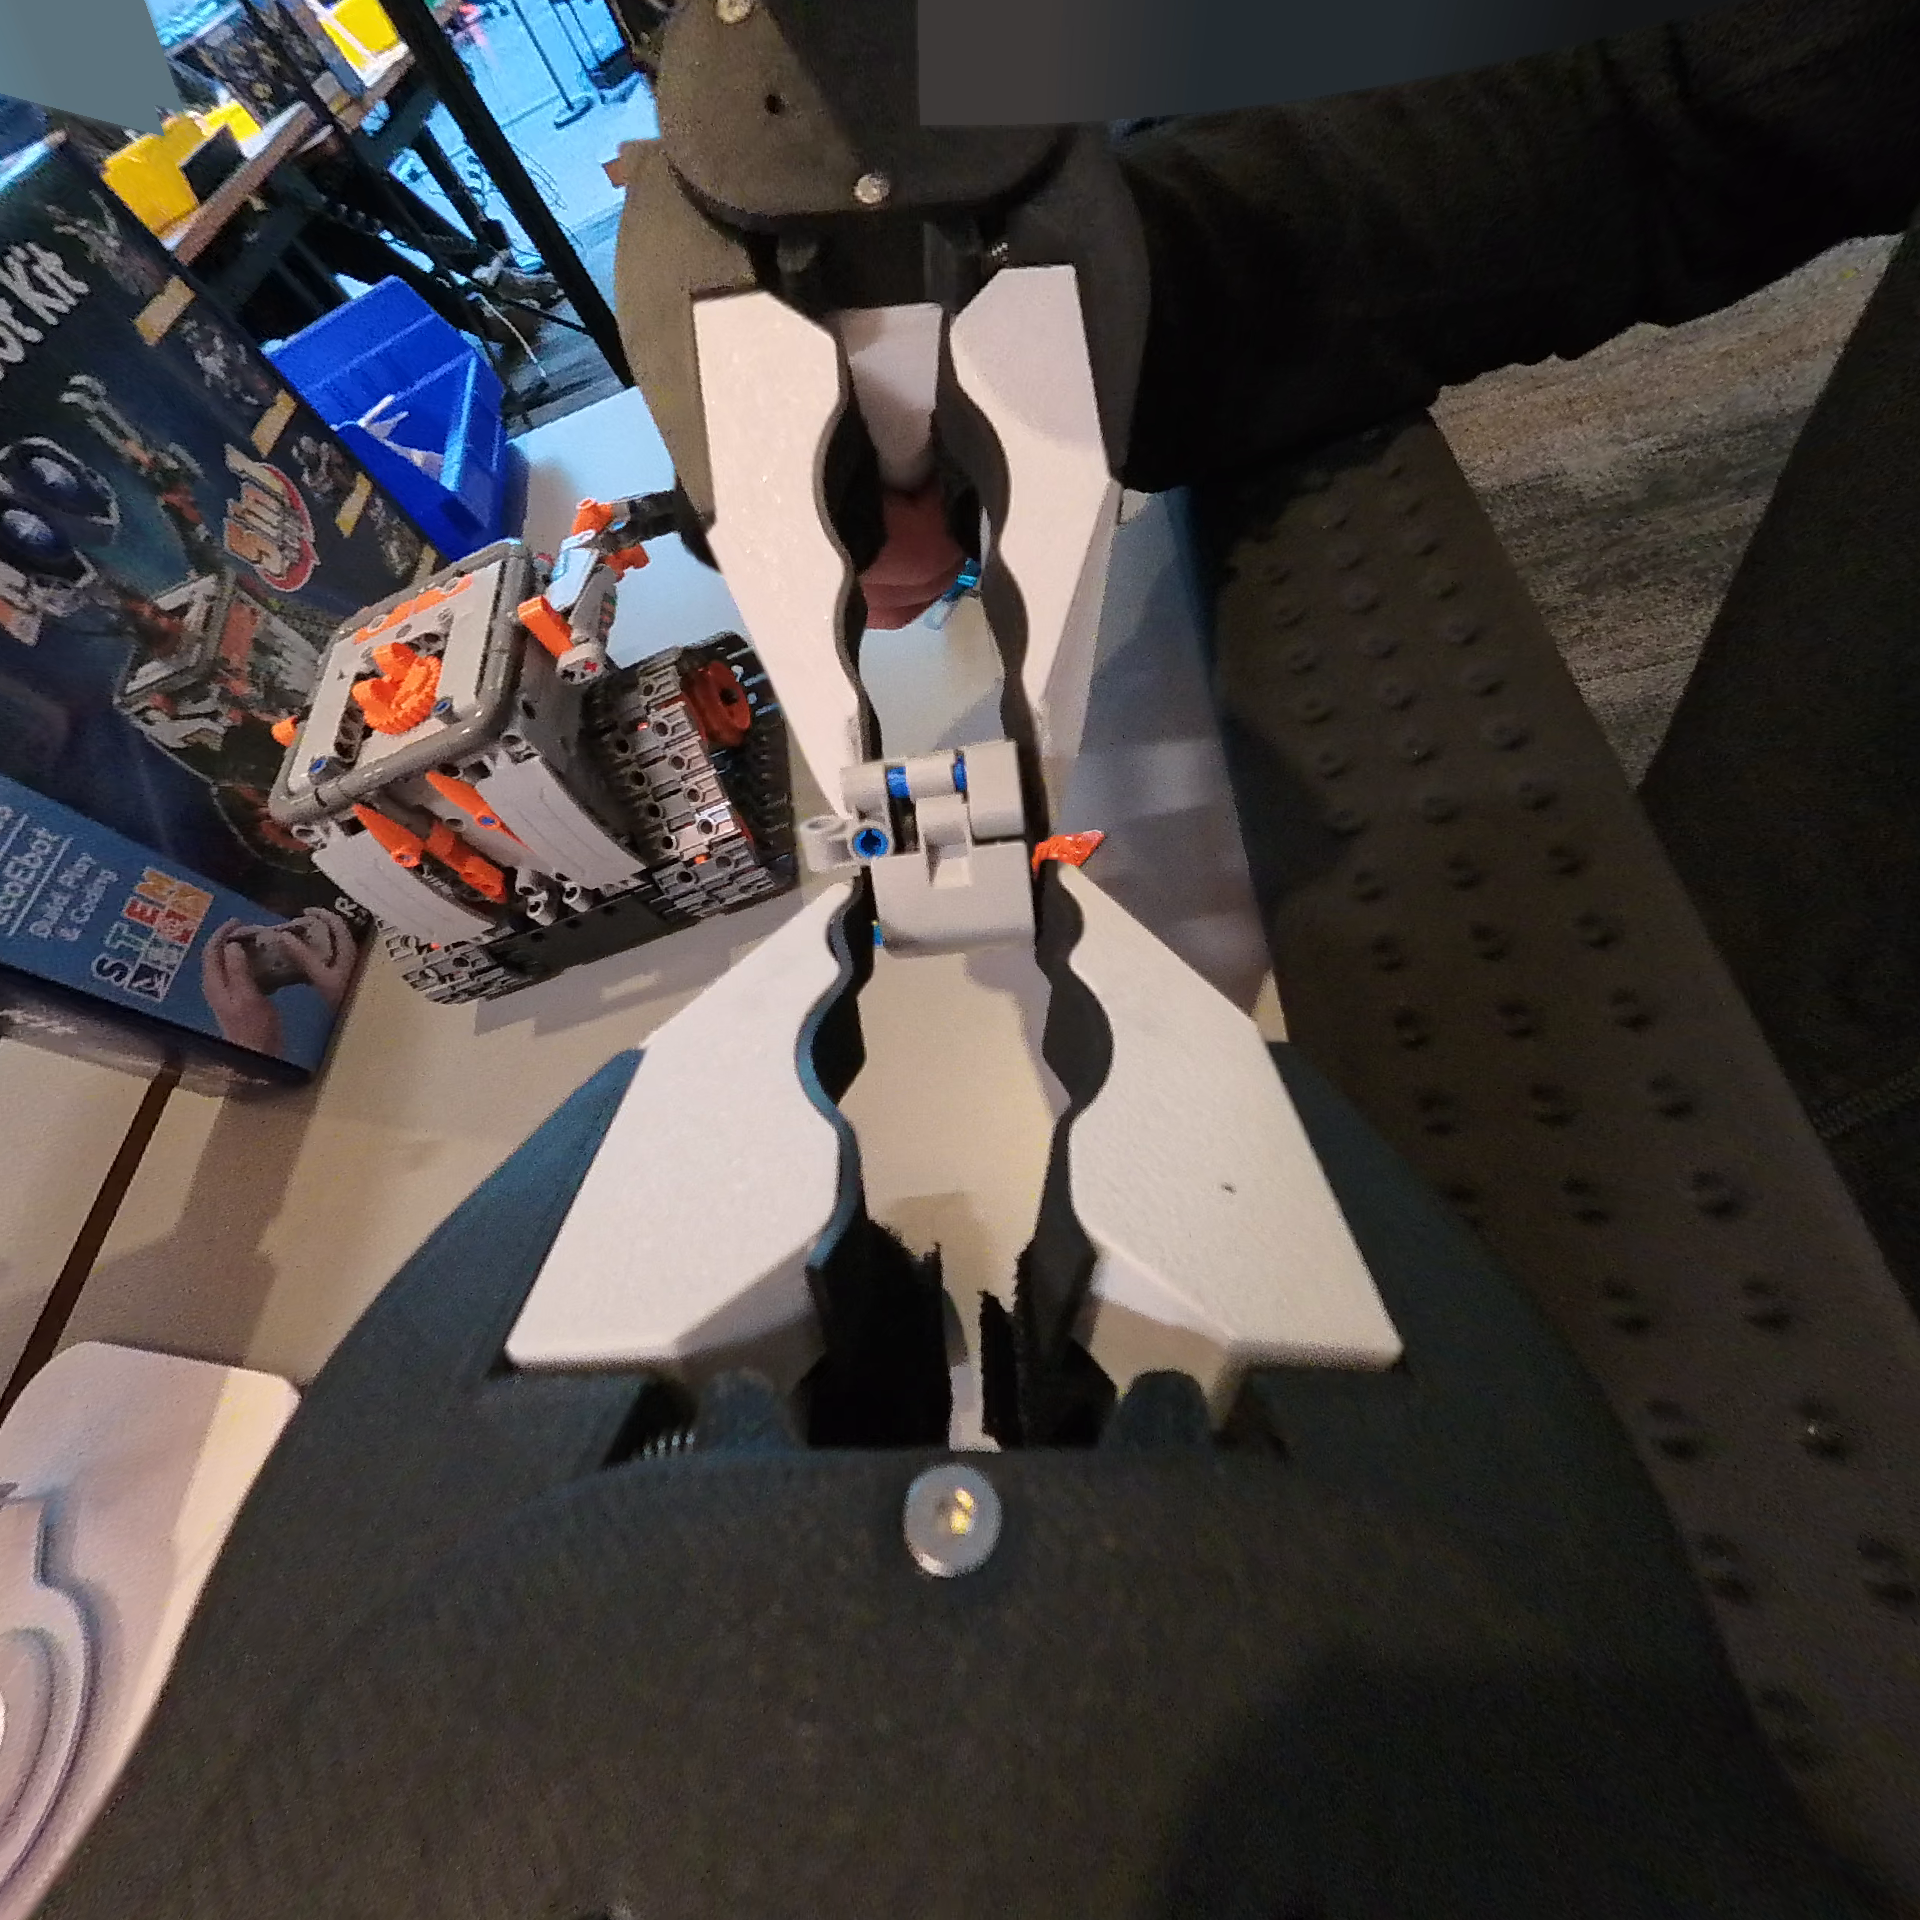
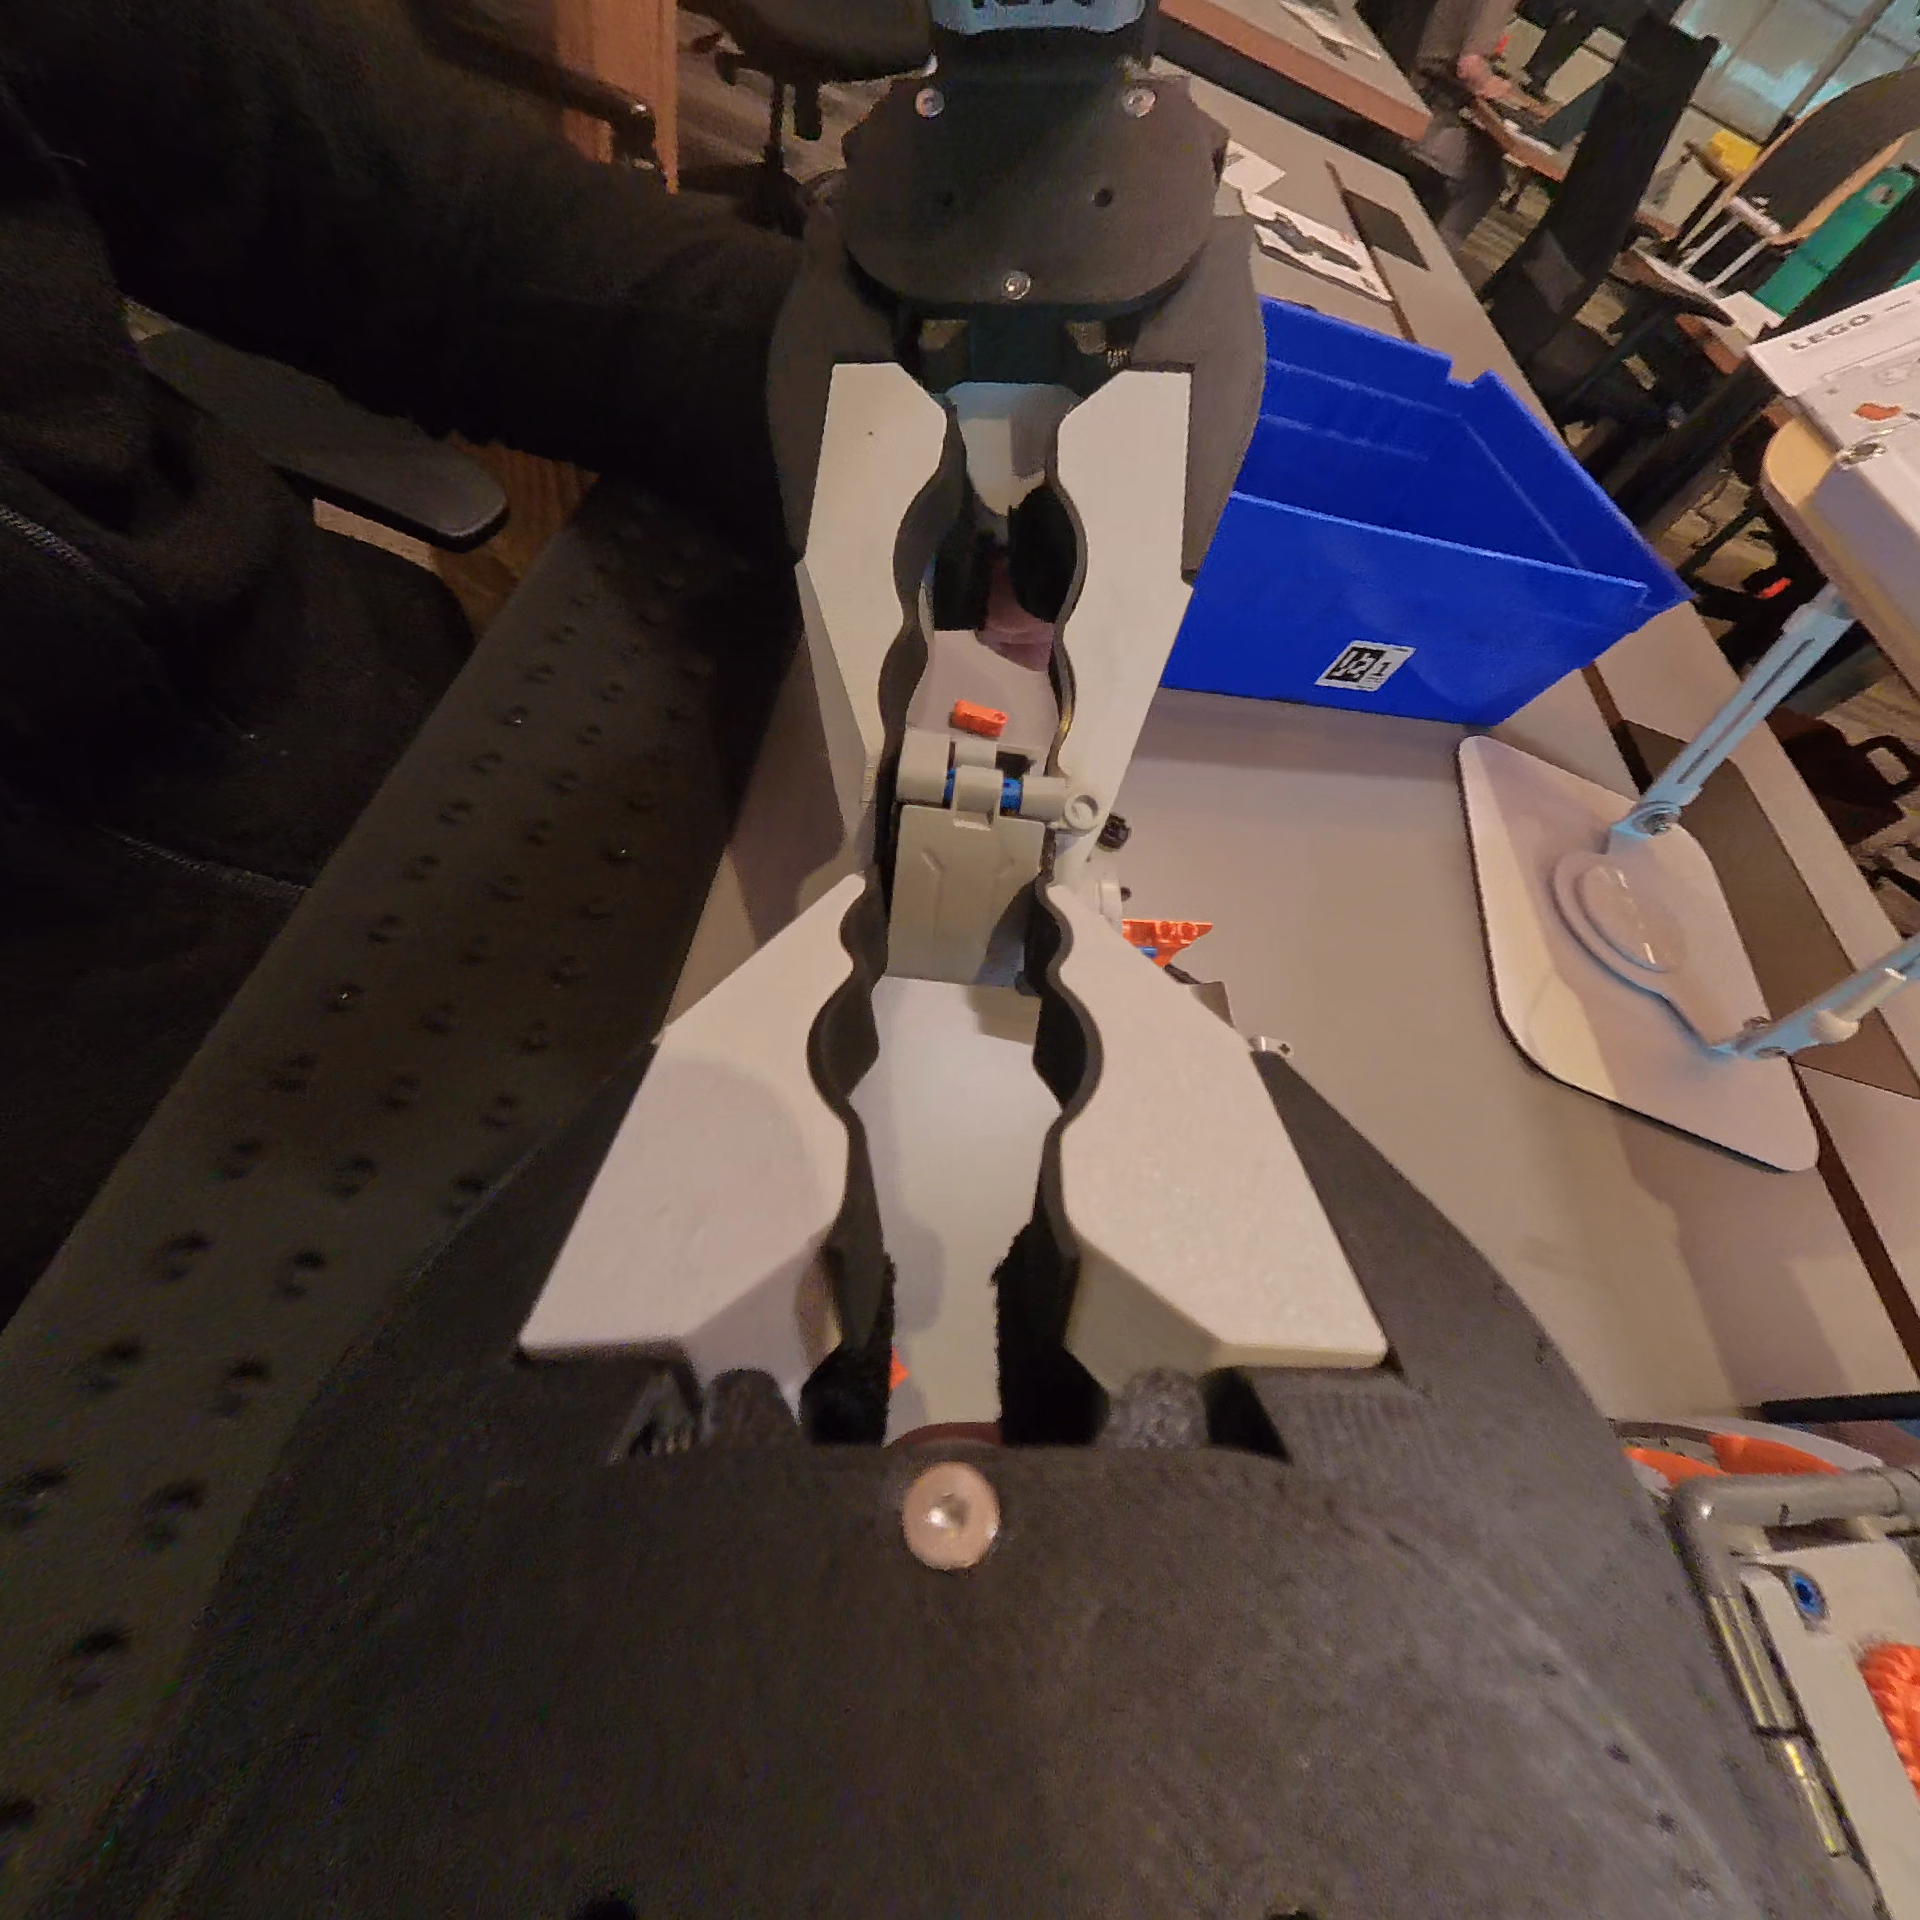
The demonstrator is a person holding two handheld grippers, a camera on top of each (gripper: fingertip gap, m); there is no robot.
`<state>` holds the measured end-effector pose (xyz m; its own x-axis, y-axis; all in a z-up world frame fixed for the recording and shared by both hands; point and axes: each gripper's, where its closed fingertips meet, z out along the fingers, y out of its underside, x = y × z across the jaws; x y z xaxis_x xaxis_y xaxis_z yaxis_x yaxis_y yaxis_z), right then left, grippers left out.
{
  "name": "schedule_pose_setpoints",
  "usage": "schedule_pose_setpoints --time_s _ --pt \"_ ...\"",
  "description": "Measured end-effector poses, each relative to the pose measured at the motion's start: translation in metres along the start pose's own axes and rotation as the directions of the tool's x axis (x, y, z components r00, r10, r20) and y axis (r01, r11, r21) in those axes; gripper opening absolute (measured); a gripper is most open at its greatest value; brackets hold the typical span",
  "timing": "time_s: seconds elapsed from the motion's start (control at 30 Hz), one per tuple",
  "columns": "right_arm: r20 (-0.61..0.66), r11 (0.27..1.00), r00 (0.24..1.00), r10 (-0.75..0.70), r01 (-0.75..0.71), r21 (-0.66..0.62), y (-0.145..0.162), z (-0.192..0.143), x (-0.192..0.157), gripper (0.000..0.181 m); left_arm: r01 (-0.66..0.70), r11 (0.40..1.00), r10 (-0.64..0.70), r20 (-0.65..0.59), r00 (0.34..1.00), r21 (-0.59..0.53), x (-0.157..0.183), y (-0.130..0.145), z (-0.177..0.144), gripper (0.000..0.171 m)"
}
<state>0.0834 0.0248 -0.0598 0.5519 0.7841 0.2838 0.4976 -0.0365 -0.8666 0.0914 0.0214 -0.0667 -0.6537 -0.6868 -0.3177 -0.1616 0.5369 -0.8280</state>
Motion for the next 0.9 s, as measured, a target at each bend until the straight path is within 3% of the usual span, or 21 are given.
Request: schedule_pose_setpoints --time_s 0.6,0.9 --pt "0.15 1.0 0.988 0.018 -0.02 0.015 0.002 -0.001 -0.02 0.023 -0.078 0.997 0.074 -0.119 0.99 -0.028 0.02 0.001 0.002 0.029" --pt "-0.027 0.998 0.998 -0.06 0.06 -0.029 0.008 0.001 0.004 0.023 -0.051 0.998 0.051 0.006 0.999 -0.033 -0.006 0.006 0.003 0.03"
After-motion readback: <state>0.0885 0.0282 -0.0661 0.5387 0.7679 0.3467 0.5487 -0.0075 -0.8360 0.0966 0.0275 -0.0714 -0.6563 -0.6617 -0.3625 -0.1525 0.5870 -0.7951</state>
